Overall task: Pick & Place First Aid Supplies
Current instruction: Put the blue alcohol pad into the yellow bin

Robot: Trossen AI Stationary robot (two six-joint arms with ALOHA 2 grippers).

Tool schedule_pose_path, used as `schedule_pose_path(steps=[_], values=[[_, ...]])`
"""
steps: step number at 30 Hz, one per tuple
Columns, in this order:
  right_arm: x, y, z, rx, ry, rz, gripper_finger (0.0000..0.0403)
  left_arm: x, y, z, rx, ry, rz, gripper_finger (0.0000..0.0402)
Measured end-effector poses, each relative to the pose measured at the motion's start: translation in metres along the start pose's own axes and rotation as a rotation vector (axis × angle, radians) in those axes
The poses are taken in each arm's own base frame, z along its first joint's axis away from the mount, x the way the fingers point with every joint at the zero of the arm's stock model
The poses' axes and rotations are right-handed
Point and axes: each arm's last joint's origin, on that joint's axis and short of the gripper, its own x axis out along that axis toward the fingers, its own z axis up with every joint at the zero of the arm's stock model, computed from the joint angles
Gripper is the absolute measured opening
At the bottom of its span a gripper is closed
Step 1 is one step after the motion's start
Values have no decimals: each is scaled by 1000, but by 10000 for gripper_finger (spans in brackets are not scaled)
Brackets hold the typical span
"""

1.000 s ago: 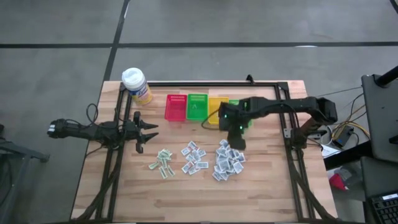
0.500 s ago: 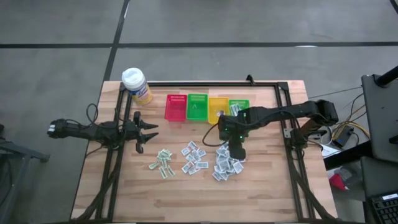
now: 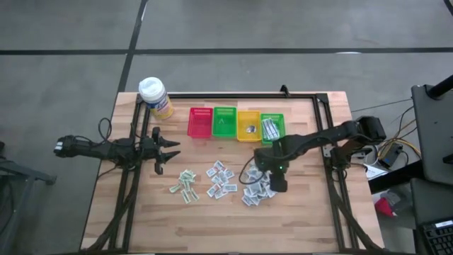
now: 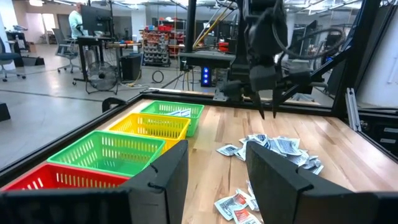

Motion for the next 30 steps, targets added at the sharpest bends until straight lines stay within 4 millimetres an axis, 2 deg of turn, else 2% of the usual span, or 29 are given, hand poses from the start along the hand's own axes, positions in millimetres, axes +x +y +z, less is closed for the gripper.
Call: schedule_pose_path(steps=[8,16,25,30], values=[[17,-8,-13,67,55,-16,118,0,0,0,0,0,0,158],[29,-13,-13,68,-13,-54,146,0,0,0,0,0,0,158],[40,-22,-21,56,-25,-174,136,0,0,0,0,1,0,158],[40,-22,-19,52,-47,-181,135,0,0,0,1,0,0,158]])
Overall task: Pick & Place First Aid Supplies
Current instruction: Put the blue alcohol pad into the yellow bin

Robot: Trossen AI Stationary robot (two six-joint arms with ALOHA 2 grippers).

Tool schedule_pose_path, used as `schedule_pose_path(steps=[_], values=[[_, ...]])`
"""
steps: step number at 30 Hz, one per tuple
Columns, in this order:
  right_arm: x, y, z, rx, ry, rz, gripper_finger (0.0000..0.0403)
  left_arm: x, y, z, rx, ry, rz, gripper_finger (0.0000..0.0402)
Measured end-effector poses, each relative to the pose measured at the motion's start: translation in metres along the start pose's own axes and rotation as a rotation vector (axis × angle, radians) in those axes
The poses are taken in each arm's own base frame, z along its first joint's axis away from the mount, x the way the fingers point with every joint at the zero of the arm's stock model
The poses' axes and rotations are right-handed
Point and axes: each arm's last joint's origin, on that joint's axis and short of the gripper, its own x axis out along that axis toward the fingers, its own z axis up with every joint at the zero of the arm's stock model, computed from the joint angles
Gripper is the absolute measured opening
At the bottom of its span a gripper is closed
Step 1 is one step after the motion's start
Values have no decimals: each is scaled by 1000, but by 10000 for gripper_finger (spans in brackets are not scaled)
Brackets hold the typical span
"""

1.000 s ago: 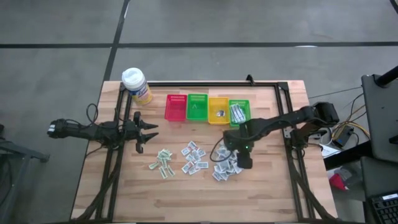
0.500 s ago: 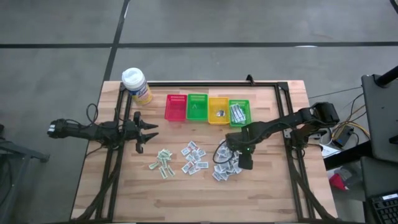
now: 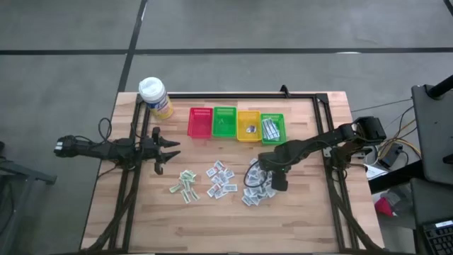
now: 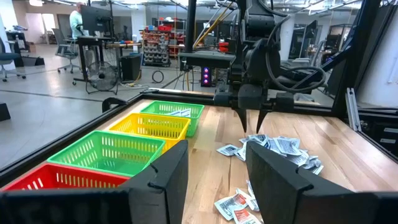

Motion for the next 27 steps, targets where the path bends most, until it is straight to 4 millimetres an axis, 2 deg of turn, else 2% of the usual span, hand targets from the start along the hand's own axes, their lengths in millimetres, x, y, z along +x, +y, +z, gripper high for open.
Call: schedule_pose_path(steps=[10,20,27], values=[[3,0,0,17,-16,9,127,0,0,0,0,0,0,158],[4,1,-2,22,-10,18,137,0,0,0,-1,0,0,158],[17,4,-1,32,41,-4,129,0,0,0,-1,0,0,158]])
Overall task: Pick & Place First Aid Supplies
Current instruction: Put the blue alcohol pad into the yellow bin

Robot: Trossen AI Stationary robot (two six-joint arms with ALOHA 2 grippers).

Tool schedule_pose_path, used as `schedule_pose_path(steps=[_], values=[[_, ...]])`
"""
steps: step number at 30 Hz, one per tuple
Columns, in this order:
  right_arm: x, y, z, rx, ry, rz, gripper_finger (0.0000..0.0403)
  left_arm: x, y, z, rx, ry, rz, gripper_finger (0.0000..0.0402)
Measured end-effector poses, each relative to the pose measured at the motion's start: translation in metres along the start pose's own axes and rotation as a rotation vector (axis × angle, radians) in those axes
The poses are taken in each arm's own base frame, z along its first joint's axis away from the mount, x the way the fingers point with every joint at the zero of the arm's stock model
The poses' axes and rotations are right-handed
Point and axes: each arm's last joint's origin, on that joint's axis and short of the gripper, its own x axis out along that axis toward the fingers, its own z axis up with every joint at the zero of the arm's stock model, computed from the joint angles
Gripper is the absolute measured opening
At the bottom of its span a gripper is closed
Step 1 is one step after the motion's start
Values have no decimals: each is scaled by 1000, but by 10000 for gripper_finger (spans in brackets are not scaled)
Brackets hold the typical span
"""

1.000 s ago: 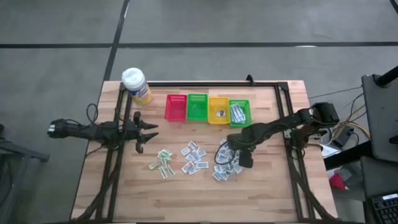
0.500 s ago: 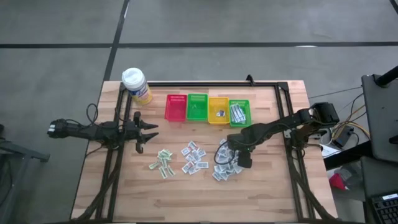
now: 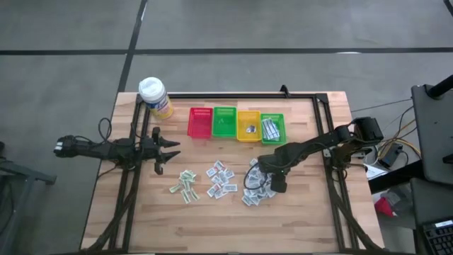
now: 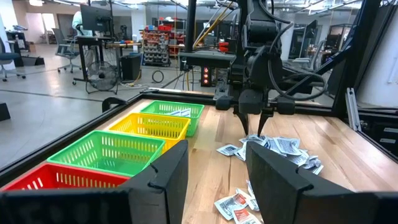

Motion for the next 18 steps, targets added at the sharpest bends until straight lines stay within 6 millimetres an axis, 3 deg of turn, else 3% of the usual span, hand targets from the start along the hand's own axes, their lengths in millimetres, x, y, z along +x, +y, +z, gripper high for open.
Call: schedule_pose_path(steps=[18], values=[[0,-4,-8,19,78,-65,107,0,0,0,1,1,0,158]])
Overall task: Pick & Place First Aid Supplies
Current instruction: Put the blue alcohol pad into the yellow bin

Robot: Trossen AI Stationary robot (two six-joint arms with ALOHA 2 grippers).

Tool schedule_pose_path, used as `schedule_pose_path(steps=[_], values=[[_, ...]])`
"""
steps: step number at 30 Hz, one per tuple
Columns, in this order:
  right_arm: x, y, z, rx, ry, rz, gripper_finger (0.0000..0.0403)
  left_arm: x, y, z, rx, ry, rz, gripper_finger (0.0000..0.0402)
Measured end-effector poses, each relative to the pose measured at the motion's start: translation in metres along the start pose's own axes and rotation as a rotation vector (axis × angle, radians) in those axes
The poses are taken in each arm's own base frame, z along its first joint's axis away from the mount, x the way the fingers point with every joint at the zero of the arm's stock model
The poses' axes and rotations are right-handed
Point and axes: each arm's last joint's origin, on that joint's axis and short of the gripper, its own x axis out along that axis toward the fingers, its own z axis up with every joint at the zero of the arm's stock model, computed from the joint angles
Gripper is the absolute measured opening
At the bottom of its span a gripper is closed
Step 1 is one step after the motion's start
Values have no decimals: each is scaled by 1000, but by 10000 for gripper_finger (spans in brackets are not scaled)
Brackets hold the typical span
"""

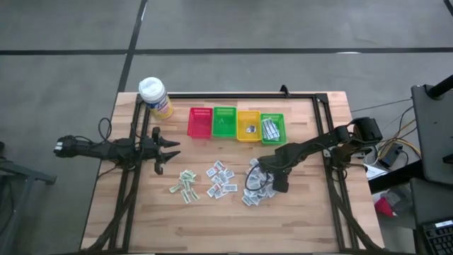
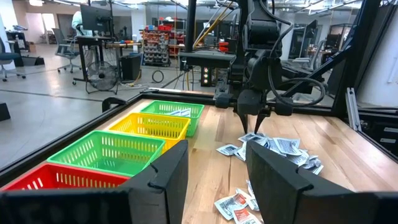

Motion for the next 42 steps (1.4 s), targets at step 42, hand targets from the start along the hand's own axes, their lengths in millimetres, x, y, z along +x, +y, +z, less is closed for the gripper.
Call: schedule_pose_path(steps=[42], values=[[-39,2,-26,-8,-20,109,143,0,0,-1,6,7,0,158]])
